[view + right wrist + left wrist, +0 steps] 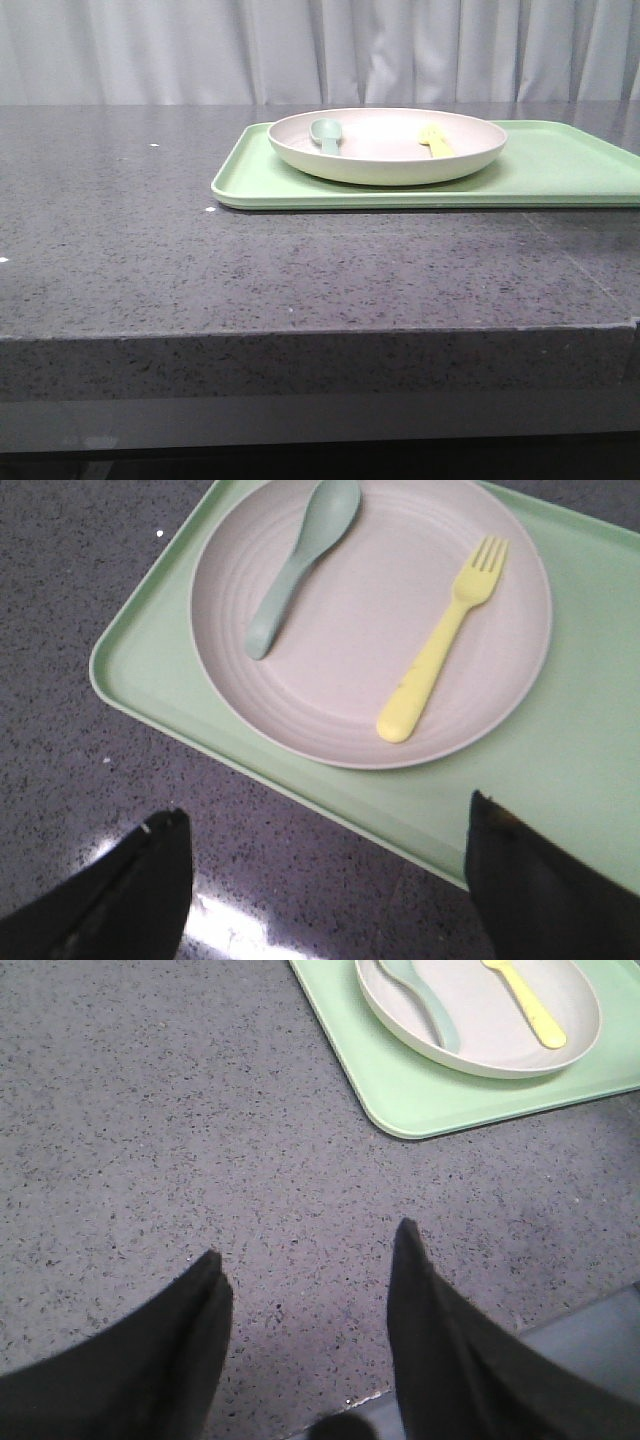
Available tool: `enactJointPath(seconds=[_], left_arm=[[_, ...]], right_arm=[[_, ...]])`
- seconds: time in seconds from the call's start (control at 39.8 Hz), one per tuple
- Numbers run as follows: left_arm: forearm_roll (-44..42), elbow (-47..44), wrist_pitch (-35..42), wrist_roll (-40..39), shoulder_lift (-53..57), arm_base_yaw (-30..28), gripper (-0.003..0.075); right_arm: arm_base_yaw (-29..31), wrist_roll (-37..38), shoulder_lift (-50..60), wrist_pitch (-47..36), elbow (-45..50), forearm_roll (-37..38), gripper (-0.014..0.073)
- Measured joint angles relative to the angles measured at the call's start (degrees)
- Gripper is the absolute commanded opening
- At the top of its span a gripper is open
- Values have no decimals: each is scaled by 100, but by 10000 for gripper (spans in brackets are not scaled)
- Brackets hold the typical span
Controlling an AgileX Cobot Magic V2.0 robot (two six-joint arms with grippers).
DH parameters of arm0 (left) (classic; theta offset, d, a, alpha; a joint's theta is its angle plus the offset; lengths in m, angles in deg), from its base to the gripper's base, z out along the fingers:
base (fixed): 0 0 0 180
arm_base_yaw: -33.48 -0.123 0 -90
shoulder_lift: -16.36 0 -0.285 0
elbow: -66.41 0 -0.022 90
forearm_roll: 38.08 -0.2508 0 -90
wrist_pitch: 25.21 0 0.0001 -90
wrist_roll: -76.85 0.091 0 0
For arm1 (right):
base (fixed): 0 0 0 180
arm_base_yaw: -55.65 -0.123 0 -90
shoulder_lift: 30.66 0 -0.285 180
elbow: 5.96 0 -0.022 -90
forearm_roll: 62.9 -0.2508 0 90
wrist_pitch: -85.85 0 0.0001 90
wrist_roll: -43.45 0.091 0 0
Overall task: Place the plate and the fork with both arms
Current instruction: 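Lower the right gripper over the yellow fork on the plate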
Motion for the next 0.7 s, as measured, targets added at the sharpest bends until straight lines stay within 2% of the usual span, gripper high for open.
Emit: enactJointPath(seconds=[0.33, 0.7], left_arm=[[0, 0, 0, 0, 0, 0, 357], [0, 0, 0, 0, 0, 0, 357]], right_arm=[[-34, 1165, -1952, 974, -1853, 906, 581], [51, 1565, -3742, 1754, -3712, 1128, 581]])
